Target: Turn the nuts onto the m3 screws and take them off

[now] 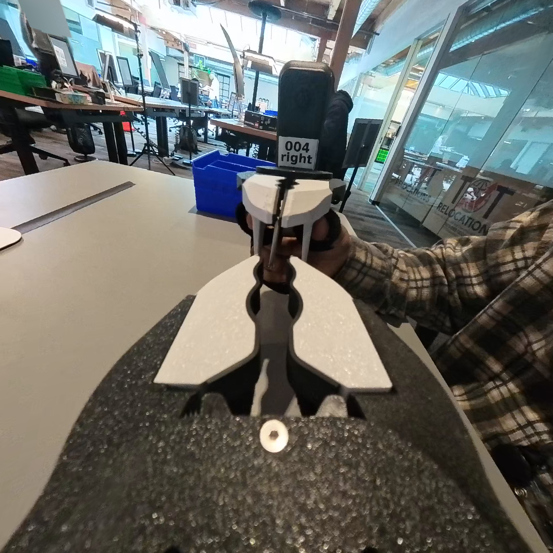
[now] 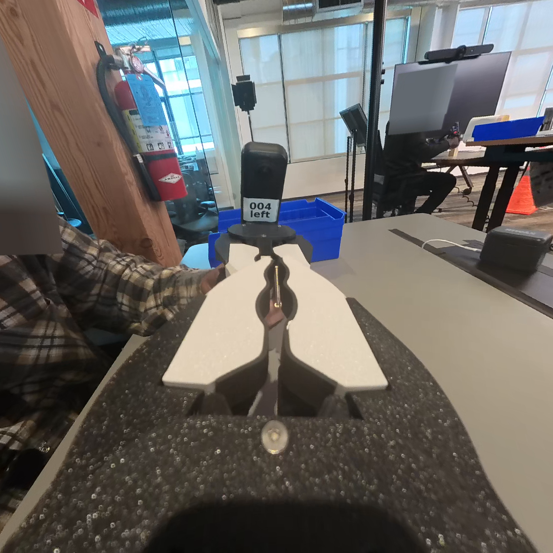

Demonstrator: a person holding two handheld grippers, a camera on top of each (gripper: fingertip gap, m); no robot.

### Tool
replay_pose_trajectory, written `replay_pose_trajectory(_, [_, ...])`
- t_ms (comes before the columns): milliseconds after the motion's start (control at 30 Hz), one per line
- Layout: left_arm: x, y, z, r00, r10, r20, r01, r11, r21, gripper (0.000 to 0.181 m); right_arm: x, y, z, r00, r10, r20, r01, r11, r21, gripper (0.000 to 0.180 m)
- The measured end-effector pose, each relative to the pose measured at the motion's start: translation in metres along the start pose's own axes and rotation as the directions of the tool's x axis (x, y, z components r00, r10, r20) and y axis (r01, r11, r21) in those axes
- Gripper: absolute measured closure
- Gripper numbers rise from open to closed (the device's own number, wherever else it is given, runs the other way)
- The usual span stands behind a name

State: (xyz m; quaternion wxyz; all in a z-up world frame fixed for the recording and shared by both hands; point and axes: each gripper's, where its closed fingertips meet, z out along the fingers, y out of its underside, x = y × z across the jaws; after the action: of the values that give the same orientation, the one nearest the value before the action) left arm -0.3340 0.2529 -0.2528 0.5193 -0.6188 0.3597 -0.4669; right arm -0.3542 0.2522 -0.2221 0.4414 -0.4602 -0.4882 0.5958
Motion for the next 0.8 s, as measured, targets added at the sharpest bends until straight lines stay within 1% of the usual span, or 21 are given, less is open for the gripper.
replay_pose_trajectory(267, [0.0,0.002,0.0,1.0,0.004,0.002,-0.004,1.0,-0.009,0.176,-0.001,0.002,0.002,1.0,0.011,0.005,-0.011,1.0,-0.013,0.179])
replay_pose_trajectory(467, [0.002,0.003,0.001,1.0,-0.014,-0.014,0.014,1.0,-0.006,0.176,0.0,0.003,0.003,1.0,0.013,0.0,-0.013,1.0,-0.015,0.178])
replay_pose_trajectory(567, [0.0,0.001,-0.001,0.999,-0.039,-0.02,0.039,0.999,0.019,0.177,0.004,0.002,0.001,1.0,0.027,-0.006,-0.027,1.0,0.005,0.178])
replay_pose_trajectory(600, [-0.002,-0.001,-0.004,0.999,-0.044,-0.013,0.045,0.999,0.029,0.177,0.006,0.001,-0.002,0.999,0.03,-0.011,-0.03,1.0,0.009,0.176])
replay_pose_trajectory(633, [-0.006,-0.002,-0.007,0.999,-0.044,0.001,0.044,0.998,0.034,0.177,0.01,0.0,-0.005,0.999,0.022,-0.033,-0.022,1.0,0.005,0.171])
replay_pose_trajectory(667, [-0.011,-0.002,-0.011,0.999,-0.038,0.026,0.037,0.999,0.034,0.177,0.017,0.001,-0.012,0.998,-0.002,-0.07,0.001,1.0,-0.015,0.168])
replay_pose_trajectory(733, [-0.023,-0.002,-0.021,0.997,-0.02,0.08,0.018,0.999,0.028,0.177,0.033,0.008,-0.031,0.984,-0.065,-0.164,0.047,0.993,-0.111,0.167])
replay_pose_trajectory(800, [-0.032,-0.003,-0.029,0.993,-0.023,0.113,0.019,0.999,0.033,0.177,0.047,0.029,-0.052,0.968,-0.119,-0.221,0.05,0.954,-0.297,0.168])
